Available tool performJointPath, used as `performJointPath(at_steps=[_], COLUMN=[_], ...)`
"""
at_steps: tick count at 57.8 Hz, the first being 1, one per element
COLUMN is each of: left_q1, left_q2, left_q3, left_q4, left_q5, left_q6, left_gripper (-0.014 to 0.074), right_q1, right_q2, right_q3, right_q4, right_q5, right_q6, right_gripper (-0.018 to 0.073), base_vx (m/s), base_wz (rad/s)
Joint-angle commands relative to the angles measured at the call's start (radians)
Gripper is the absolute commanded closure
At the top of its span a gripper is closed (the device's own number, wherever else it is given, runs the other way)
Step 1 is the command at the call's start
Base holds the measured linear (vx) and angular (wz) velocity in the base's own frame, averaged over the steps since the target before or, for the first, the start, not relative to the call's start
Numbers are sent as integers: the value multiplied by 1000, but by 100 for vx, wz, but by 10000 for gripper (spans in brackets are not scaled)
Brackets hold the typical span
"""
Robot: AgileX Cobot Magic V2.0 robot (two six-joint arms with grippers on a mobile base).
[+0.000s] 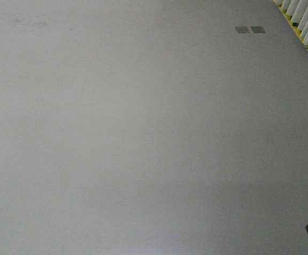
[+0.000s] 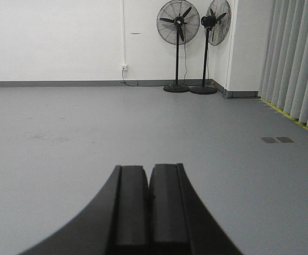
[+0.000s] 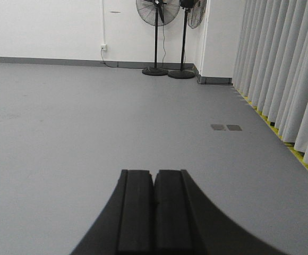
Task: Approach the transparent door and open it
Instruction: 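Drive the base forward across the grey floor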
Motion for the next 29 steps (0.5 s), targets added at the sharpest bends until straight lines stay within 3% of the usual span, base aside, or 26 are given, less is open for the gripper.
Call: performJointPath(at_steps=[1,29], left_q1=[-7,-7], left_q2=[-13,-13], left_q3=[9,9], left_q4=[-2,-2], left_q5=[-79,-79], left_q6=[-4,-4], left_gripper=[603,603], right_q1=[-1,-1], right_q2=[-15,-15], right_q3=[4,4], right_q4=[-8,-8], right_q5=[-84,-84], right_q6=[0,0], right_gripper=[568,568], base_vx=[0,0], base_wz=[0,0])
